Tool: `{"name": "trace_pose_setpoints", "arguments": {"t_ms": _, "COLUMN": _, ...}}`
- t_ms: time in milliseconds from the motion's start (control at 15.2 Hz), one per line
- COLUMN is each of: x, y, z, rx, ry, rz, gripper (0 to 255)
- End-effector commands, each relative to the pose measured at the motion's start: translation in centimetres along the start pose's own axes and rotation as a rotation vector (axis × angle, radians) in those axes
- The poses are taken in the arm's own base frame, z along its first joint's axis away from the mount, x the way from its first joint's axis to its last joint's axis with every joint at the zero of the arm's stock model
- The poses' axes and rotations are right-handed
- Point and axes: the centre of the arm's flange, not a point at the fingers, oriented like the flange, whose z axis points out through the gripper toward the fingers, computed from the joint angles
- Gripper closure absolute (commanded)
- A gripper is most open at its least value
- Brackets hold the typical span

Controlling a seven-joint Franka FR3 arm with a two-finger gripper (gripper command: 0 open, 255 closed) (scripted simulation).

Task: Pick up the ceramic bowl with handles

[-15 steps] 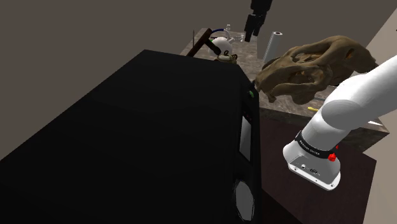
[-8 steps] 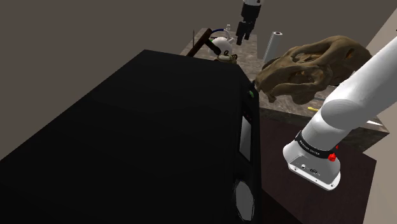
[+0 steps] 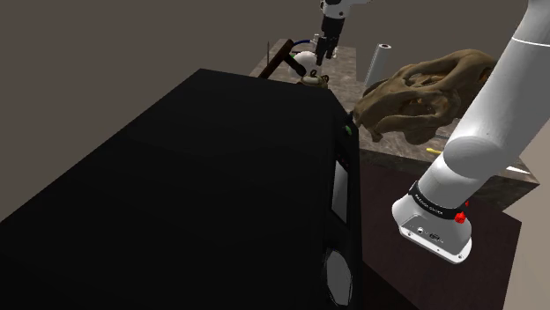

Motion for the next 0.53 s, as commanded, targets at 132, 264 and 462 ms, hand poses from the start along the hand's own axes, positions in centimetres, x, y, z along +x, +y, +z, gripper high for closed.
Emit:
{"name": "trace_pose_setpoints", "arguments": {"t_ms": 132, "x": 3.0, "y": 3.2, "z": 2.8, "rx": 0.007, "ry": 0.006, "rz": -0.007, "gripper": 0}}
{"name": "trace_pose_setpoints", "arguments": {"t_ms": 264, "x": 4.7, "y": 4.8, "z": 4.2, "rx": 0.011, "ry": 0.009, "rz": -0.011, "gripper": 0}}
{"name": "trace_pose_setpoints", "arguments": {"t_ms": 462, "x": 4.8, "y": 4.9, "z": 5.4, "rx": 0.011, "ry": 0.009, "rz": -0.011, "gripper": 0}}
